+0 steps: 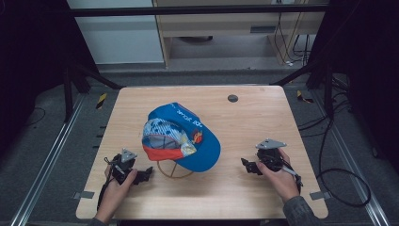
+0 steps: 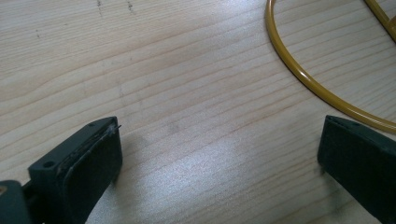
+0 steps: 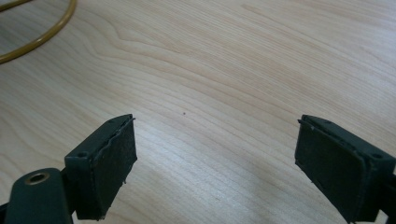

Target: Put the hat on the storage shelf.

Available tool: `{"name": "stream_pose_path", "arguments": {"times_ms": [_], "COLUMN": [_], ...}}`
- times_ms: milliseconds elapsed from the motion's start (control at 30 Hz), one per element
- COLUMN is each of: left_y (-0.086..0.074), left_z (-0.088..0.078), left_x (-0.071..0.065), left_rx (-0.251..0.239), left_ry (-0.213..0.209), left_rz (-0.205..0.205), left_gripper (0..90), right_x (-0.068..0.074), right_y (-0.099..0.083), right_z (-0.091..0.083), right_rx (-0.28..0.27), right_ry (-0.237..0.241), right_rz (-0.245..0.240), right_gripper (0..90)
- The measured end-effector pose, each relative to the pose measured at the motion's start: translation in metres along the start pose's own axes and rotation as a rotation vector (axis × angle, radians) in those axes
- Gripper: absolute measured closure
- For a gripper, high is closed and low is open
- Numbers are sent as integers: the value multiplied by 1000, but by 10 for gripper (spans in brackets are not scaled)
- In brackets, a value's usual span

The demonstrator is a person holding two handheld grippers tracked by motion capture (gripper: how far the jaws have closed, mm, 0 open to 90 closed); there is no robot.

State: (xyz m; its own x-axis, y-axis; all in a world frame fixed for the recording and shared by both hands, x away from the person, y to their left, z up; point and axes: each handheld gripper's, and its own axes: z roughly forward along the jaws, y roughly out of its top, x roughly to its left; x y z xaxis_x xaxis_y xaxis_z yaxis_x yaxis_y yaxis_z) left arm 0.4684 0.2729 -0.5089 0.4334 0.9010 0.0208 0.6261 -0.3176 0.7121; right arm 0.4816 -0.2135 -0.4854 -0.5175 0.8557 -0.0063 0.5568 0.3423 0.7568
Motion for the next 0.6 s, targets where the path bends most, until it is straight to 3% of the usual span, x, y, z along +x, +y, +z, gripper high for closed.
{"name": "stream_pose_path", "arguments": {"times_ms": [600], "left_y": [0], "left_z": [0], "left_x": [0], "left_rx": [2], "left_ry": [1], "left_rz": [1], "left_gripper": [0], "right_x": [-3], "right_y": [-14], "right_z": [17], "right_rx": [-14], "right_ry": [-41], "right_rz": [75], "right_gripper": [120]}}
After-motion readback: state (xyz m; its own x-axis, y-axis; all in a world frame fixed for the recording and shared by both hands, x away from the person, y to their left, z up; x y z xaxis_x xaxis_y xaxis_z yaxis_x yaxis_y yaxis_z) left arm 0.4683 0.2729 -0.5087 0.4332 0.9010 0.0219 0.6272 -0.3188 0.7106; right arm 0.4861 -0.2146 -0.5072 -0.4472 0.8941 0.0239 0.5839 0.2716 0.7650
